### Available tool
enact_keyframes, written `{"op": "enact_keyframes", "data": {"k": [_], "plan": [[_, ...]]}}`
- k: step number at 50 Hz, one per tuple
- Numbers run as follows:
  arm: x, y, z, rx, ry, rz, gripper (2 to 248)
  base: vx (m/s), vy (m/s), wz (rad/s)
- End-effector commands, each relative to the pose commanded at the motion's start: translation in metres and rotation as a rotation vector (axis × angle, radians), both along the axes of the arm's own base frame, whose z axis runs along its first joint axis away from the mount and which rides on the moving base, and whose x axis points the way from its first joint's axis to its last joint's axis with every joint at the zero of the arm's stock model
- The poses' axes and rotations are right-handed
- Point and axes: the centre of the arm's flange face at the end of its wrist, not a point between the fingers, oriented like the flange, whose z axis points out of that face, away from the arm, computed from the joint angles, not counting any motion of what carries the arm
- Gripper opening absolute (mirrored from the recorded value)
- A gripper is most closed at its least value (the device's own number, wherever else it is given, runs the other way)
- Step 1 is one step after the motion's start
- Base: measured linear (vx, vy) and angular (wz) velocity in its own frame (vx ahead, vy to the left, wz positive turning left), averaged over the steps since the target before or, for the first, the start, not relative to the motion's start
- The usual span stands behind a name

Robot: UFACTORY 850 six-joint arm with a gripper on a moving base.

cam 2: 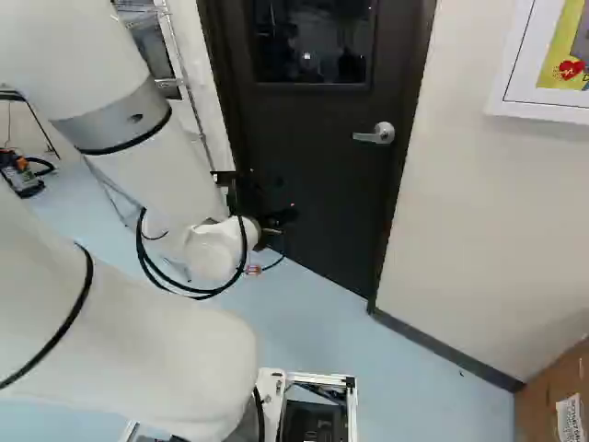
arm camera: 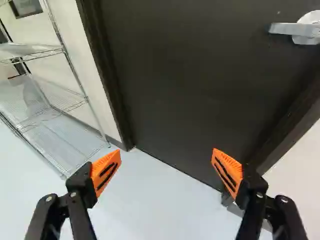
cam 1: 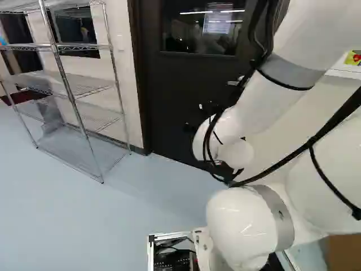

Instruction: Open the door and move inside

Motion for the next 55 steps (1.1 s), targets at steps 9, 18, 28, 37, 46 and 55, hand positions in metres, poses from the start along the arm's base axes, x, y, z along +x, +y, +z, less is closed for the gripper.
{"op": "enact_keyframes", "data": {"k": [9,18,28,37,46,55], "plan": [[0.0,0.0,0.0,0.0,0.0,0.0,247,0.0,0.0,0.0],[0.0,0.0,0.0,0.0,0.0,0.0,247,0.0,0.0,0.0],[0.0,0.0,0.0,0.0,0.0,0.0,247,0.0,0.0,0.0],[0.0,0.0,0.0,0.0,0.0,0.0,247,0.0,0.0,0.0],[0.0,0.0,0.0,0.0,0.0,0.0,247,0.0,0.0,0.0],[0.0,0.0,0.0,0.0,0.0,0.0,247,-0.004,-0.001,0.012]]}}
